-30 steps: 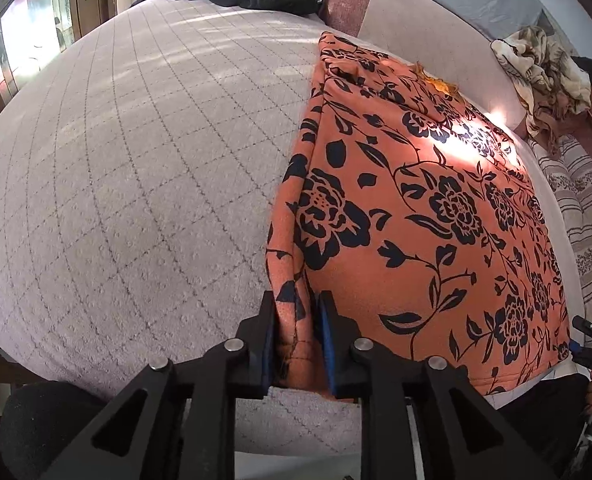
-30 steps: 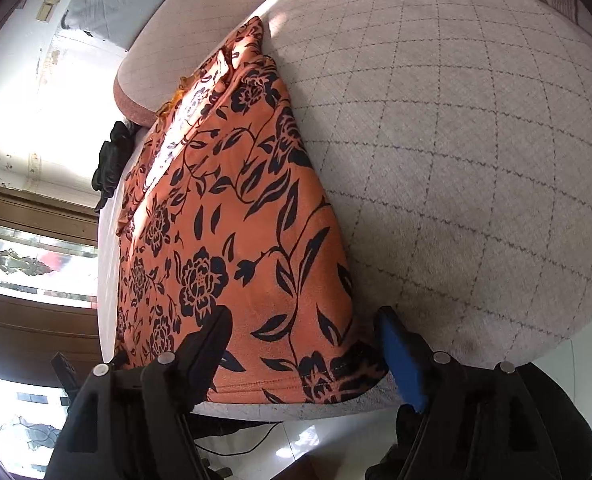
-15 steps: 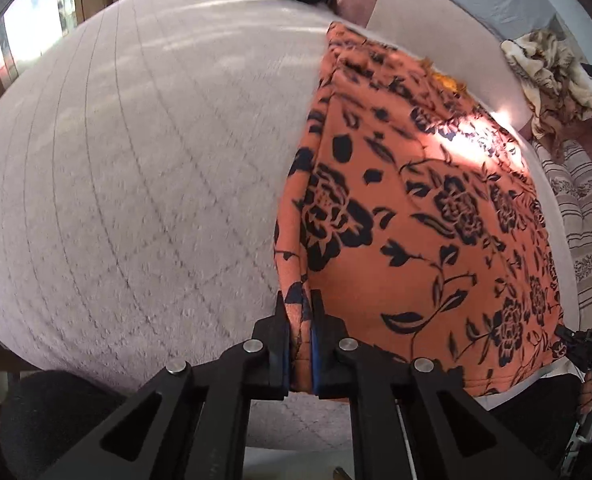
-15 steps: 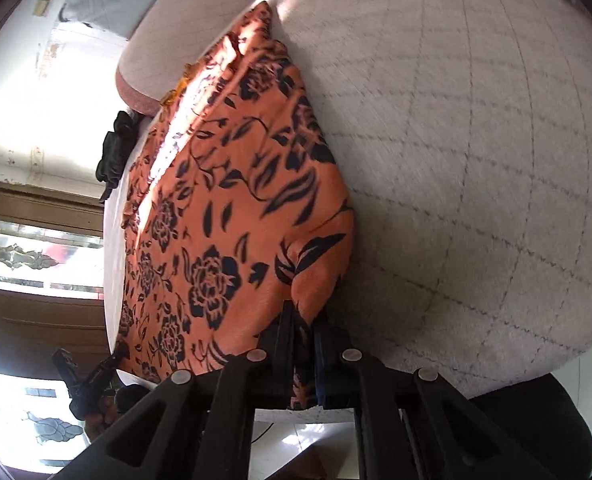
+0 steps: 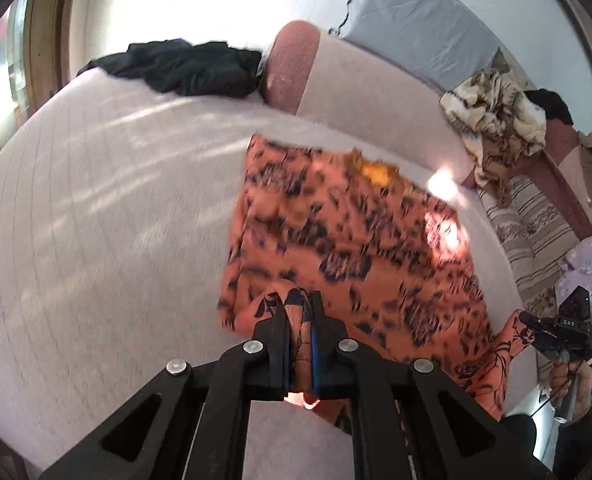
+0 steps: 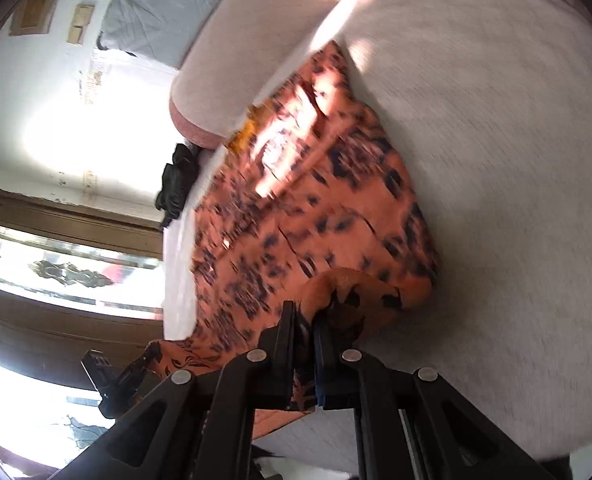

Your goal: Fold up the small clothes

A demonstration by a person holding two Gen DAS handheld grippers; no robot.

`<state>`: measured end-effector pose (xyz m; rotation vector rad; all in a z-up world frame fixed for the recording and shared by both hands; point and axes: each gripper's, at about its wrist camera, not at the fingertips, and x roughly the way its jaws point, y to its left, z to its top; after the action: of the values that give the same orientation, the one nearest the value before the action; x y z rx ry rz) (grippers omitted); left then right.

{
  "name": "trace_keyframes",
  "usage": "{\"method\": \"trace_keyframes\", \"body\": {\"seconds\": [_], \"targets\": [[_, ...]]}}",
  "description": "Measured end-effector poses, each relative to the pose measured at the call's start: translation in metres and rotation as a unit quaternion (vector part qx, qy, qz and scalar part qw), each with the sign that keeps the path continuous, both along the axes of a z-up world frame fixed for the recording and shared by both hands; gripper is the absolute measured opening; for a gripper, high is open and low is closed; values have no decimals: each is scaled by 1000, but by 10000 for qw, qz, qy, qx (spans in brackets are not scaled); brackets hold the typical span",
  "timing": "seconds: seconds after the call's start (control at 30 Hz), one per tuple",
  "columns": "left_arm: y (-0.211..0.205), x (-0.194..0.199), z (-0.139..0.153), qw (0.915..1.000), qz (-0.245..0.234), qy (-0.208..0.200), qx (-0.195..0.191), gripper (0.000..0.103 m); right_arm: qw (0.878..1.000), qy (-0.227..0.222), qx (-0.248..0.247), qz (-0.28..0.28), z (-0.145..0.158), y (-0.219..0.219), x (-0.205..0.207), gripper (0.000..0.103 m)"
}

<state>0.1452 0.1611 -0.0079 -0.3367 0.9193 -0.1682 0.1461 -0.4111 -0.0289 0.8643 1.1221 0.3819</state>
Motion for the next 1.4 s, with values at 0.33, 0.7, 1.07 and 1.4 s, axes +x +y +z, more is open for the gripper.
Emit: {"method": "trace_keyframes", "body": {"seconds": [0.33,0.7,1.07,1.4], "targets": [[10,220,-81,9915,849,674,720,60,9929,-399,-492,-1010,-25,-12,217,74],[21,68,-63,9908,1331,151,-195,67,9939,-234,-470,-972,-45,25,59,74],[-31,112,-105,9783,2017,447,-172,60,9692,160,-43,-2458,-79,39,104,69],[-36,114,-7,9876,1559,-170,-26,13,9753,-420,-365,-2139,-17,50,128,16]]}}
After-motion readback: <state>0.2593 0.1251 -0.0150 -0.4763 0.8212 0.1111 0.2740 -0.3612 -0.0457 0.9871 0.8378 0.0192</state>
